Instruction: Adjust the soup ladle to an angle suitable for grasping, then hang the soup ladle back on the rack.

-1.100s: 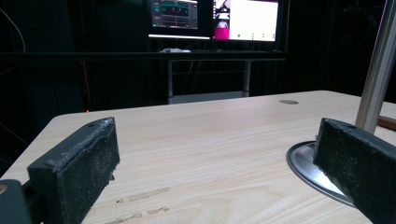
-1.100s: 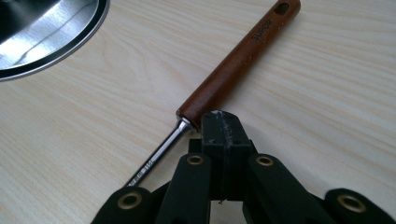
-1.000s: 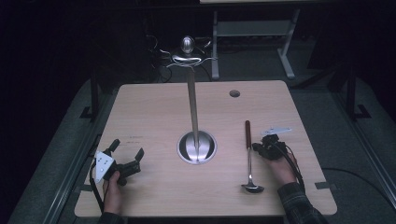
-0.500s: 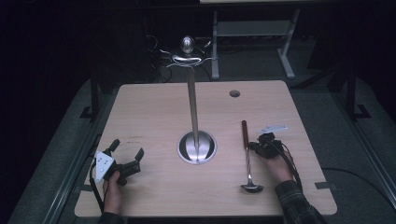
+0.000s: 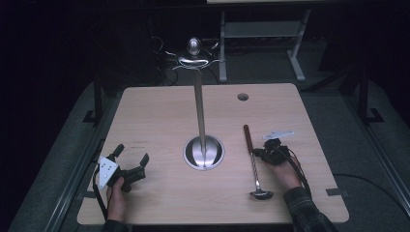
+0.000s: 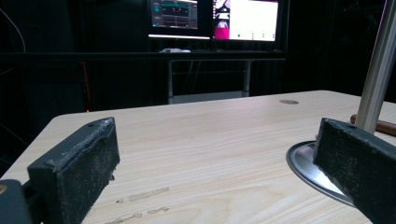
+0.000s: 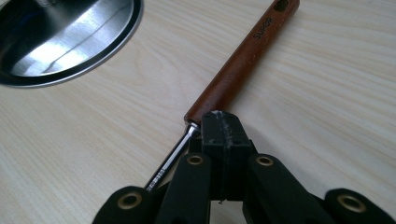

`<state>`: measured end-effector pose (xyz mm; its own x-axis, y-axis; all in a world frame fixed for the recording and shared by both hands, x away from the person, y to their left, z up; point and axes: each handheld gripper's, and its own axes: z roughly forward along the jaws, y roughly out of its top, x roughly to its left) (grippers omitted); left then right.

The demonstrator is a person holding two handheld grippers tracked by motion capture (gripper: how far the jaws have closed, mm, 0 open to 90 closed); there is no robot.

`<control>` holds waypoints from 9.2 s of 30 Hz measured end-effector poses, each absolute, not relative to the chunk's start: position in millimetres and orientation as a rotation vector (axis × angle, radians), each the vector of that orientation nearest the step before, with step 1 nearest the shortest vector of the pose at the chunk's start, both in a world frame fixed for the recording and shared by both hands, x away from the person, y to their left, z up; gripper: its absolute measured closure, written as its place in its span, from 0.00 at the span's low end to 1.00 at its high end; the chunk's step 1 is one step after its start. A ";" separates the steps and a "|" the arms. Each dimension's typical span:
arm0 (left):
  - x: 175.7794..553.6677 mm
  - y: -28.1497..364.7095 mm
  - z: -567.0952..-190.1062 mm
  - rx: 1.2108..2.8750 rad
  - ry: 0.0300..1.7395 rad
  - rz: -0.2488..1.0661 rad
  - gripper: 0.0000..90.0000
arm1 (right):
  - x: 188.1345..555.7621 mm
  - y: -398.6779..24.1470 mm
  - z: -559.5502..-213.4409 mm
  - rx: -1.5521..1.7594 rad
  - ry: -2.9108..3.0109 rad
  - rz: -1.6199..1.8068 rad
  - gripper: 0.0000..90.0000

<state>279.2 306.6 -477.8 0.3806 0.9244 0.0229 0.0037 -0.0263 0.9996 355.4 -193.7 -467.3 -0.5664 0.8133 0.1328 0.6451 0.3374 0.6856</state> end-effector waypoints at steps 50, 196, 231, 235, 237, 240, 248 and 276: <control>279.4 306.3 -477.9 1.386 0.913 0.925 0.00 | 337.5 -167.1 -451.8 1.164 2.551 1.076 1.00; 279.5 306.1 -478.0 1.393 0.894 0.917 0.00 | 432.8 -127.3 -437.4 1.050 2.870 0.363 0.78; 279.5 305.8 -477.9 1.393 0.894 0.917 0.00 | 418.6 -155.4 -401.6 1.114 2.756 0.668 0.82; 279.5 306.1 -477.9 1.394 0.896 0.916 0.00 | 409.9 -161.9 -389.6 1.101 2.715 0.744 0.82; 279.5 306.1 -477.9 1.396 0.895 0.917 0.00 | 406.7 -163.7 -385.3 1.104 2.700 0.765 0.82; 279.4 306.0 -477.9 1.396 0.895 0.918 0.00 | 403.5 -166.0 -381.2 1.098 2.682 0.791 0.82; 279.4 305.6 -477.9 1.393 0.892 0.918 0.00 | 387.7 -181.0 -366.1 1.099 2.573 1.008 0.82; 279.5 305.3 -477.8 1.394 0.890 0.919 0.00 | 343.8 -218.6 -344.9 1.047 2.276 1.416 0.82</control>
